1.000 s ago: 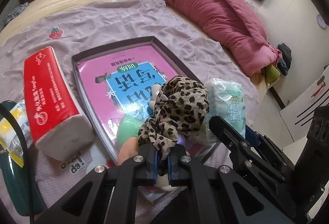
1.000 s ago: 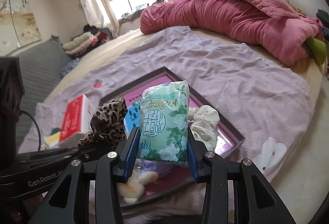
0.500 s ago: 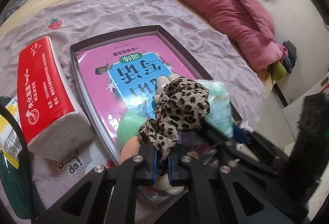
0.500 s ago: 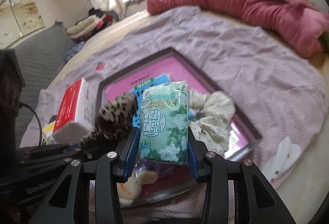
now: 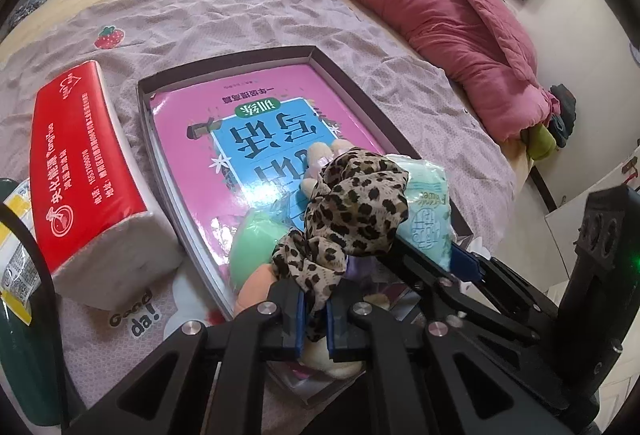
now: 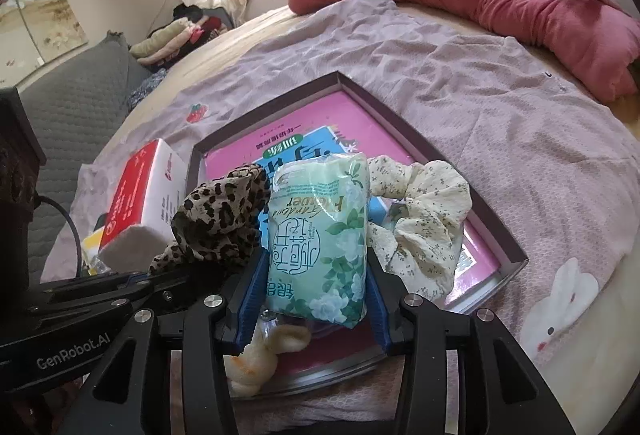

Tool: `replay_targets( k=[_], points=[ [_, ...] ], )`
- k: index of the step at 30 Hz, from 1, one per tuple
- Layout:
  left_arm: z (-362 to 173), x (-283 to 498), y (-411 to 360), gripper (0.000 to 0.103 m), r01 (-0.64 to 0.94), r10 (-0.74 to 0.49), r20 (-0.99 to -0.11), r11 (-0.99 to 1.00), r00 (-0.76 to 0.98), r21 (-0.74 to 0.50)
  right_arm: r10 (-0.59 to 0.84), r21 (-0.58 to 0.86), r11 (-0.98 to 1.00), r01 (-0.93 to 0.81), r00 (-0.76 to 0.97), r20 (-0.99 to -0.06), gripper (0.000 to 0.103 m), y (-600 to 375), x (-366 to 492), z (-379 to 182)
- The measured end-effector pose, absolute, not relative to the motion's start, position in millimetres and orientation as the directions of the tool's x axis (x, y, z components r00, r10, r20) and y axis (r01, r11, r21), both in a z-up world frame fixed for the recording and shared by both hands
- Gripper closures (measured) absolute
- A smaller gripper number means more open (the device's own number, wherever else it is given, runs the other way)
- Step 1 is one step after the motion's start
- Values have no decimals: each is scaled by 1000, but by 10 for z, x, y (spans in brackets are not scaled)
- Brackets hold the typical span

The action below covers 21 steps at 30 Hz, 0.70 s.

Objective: Organize soft objects
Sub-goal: 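Lower the tissue pack onto the tray and open the right tool while the left tool releases the scrunchie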

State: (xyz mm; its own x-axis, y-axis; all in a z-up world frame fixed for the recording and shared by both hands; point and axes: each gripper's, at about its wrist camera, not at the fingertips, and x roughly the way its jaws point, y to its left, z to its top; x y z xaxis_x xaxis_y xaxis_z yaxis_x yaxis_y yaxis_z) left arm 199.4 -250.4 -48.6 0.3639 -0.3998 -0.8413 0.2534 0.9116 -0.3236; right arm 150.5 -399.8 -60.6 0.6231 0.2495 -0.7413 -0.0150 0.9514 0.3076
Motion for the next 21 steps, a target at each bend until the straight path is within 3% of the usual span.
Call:
replay_targets(
  k=[7,11,18,21],
  points=[
    [-481,1988,-2494,96,248,-401,-840,912,365,-327,259,368,930,3,706,-659,35,-4138,1370,-455],
    [-478,1969,-2540,92,262,-391,-845,914,364,-310,223,397,917,44,768,-600,34,-4254,1275,-355],
    [-472,1897,-2662,66,309,-397,-845,905,359,-294,175,443,888,124,799,-575,30,-4475,1238,-345],
    [-465,1901,-2671,62,305,-406,-841,902,359,-305,169,451,882,140,798,-578,30,-4517,1236,-361]
  ],
)
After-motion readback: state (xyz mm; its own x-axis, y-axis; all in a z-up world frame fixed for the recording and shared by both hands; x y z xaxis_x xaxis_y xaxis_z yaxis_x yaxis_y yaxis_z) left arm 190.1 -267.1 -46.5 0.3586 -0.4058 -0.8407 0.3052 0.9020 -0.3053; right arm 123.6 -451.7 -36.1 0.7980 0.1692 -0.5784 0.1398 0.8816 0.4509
